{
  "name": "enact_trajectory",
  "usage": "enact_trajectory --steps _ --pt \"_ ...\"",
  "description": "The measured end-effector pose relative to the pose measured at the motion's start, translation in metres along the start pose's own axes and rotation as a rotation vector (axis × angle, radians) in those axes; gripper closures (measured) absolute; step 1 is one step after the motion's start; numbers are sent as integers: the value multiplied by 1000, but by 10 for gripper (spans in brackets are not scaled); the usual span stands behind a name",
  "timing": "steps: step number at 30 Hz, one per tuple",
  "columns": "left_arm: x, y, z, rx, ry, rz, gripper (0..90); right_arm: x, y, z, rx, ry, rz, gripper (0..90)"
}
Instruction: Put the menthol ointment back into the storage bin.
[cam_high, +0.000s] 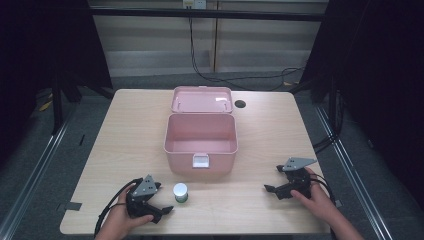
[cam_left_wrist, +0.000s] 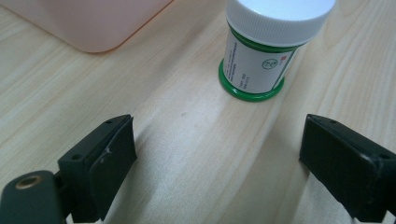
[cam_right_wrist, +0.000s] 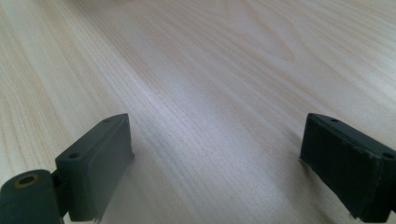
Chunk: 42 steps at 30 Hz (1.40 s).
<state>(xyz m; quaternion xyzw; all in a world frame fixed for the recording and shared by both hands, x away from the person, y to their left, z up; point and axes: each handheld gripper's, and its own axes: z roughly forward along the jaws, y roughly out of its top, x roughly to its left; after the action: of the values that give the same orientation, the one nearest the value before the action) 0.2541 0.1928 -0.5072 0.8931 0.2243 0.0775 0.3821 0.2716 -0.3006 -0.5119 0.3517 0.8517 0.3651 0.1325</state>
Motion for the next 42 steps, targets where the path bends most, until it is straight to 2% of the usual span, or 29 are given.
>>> enact_trajectory --steps 2,3,6,10,12,13,15,17,21,23,24,38,42 --pt "0 0 0 4 -1 6 86 0 0 0 0 0 0 85" --pt "-2 1 1 8 3 -8 74 0 0 0 0 0 0 85" --pt "-4 4 3 26 9 -10 50 0 0 0 0 1 1 85" --pt "-9 23 2 197 39 -60 86 0 0 0 0 0 2 85" --pt "-9 32 -2 275 38 -73 192 0 0 0 0 0 2 85" --pt "-10 36 -3 304 38 -73 217 0 0 0 0 1 1 85" --pt "-11 45 -4 331 30 -95 206 0 0 0 0 0 0 85" --pt "-13 54 -5 366 37 -95 214 0 0 0 0 0 0 85" --pt "-11 71 -3 416 15 -98 229 0 0 0 0 0 0 85" --pt "-11 78 -1 444 8 -81 229 0 0 0 0 0 0 85" --pt "-11 83 1 468 -13 -84 229 0 0 0 0 0 0 85" --pt "-10 117 11 575 -23 -44 285 0 0 0 0 1 0 85" --pt "-10 121 16 601 -22 -47 302 0 0 0 0 1 0 85"
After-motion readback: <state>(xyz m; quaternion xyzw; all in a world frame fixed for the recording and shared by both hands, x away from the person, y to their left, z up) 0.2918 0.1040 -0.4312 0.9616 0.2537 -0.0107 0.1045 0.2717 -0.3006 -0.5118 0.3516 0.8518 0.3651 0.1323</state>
